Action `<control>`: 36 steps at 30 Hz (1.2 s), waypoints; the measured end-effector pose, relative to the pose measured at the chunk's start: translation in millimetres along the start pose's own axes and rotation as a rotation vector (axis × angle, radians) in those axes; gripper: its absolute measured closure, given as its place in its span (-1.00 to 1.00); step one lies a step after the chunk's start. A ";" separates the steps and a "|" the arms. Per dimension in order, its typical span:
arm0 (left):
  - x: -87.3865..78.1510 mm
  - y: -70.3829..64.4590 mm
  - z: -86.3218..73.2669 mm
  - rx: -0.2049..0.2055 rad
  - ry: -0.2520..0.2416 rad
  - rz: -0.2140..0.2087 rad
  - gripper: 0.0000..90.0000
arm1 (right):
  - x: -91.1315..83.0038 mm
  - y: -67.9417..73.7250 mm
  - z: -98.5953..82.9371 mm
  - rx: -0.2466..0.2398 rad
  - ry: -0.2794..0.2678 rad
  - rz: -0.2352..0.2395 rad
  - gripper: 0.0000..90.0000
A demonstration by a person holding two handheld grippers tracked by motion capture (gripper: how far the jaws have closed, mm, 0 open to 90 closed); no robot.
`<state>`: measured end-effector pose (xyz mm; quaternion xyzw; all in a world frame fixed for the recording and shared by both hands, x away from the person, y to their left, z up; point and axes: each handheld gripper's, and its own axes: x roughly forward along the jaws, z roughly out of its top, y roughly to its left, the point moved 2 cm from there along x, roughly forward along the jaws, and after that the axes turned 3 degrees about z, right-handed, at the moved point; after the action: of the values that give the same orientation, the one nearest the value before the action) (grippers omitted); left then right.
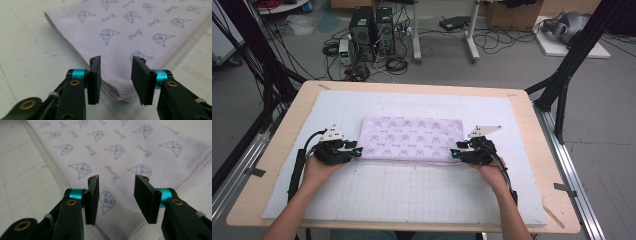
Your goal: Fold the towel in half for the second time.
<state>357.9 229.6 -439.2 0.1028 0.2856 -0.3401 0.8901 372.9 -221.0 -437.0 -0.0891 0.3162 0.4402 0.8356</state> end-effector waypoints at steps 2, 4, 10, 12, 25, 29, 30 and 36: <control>-2.4 -2.5 1.0 -0.001 -0.006 0.000 0.15 | -2.4 3.3 1.9 -0.004 -0.015 -0.010 0.03; -5.8 -5.8 2.3 -0.001 -0.019 -0.002 0.07 | -4.7 7.1 3.7 0.010 -0.030 -0.015 -0.13; -16.5 -12.6 2.4 -0.011 -0.054 -0.016 -0.08 | -11.1 15.5 6.0 0.018 -0.062 -0.044 -0.41; -20.4 -14.2 1.1 -0.016 -0.068 -0.019 -0.08 | -14.1 19.6 6.9 0.009 -0.068 -0.039 -0.41; -36.9 -24.0 -4.1 -0.003 -0.094 -0.009 -0.19 | -25.5 31.6 4.7 -0.017 -0.083 -0.022 -0.56; -41.3 -26.8 -5.0 0.006 -0.093 -0.007 -0.23 | -29.7 33.5 0.7 -0.017 -0.088 -0.023 -0.57; -42.3 -27.8 -5.1 0.009 -0.095 -0.009 -0.23 | -30.7 33.6 -0.1 -0.023 -0.090 -0.029 -0.57; -45.7 -30.1 -8.5 0.022 -0.085 -0.006 -0.26 | -42.1 38.0 -0.8 -0.006 -0.132 0.008 -0.59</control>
<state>306.4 235.3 -419.3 0.0972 0.2442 -0.3501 0.8991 325.1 -227.2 -407.1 -0.0613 0.2593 0.4496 0.8526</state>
